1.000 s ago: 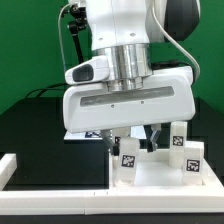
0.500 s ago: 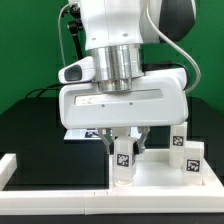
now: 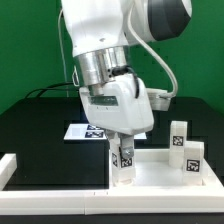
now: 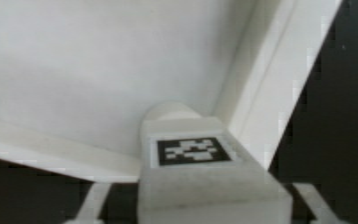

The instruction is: Assemble square table

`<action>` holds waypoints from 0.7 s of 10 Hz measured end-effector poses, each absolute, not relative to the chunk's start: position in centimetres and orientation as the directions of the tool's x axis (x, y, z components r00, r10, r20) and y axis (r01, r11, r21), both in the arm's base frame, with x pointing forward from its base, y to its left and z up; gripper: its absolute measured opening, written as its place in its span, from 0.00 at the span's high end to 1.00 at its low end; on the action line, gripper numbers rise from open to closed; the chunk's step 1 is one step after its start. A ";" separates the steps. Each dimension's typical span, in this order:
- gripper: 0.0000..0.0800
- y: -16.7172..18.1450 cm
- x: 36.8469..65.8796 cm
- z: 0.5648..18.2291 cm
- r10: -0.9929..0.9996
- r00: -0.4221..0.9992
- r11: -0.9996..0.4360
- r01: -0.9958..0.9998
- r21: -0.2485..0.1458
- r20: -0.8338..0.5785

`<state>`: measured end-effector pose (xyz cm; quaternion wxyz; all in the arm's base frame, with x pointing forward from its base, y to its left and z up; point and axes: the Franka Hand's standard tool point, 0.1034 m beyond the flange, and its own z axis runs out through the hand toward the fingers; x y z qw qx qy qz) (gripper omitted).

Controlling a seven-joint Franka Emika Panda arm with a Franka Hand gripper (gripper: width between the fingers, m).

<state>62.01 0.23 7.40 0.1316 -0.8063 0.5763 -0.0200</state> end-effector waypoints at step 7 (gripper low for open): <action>0.20 0.3 62.2 7.3 -0.667 0.745 -0.725 -0.644 -0.244 0.020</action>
Offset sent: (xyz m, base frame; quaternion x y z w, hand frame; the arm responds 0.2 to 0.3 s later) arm 0.0089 -0.0009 0.0028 -0.0088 0.0171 -0.3931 0.9193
